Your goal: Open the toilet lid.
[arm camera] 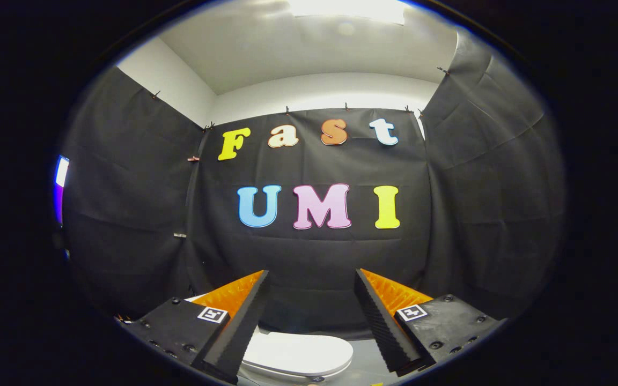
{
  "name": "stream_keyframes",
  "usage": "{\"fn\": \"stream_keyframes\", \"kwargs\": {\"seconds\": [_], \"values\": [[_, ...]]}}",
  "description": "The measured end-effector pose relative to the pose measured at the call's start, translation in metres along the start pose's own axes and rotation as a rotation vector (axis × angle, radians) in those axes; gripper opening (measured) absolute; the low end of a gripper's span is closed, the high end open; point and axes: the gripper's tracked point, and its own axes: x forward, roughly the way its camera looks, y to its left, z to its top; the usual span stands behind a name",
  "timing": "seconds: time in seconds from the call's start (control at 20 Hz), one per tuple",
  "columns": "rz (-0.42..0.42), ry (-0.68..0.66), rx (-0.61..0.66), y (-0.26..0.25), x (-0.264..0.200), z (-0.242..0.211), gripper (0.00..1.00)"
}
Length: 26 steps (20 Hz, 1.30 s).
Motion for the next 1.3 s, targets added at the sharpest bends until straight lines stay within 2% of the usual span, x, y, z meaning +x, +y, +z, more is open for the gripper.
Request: {"fn": "stream_keyframes", "kwargs": {"seconds": [0.5, 0.85, 1.3], "values": [[-0.020, 0.012, 0.010, -0.004, 0.005, -0.007, 0.99], [-0.092, 0.057, 0.047, -0.030, 0.006, -0.028, 0.99], [-0.154, 0.167, 0.183, -0.057, 0.031, -0.106, 0.97]]}}
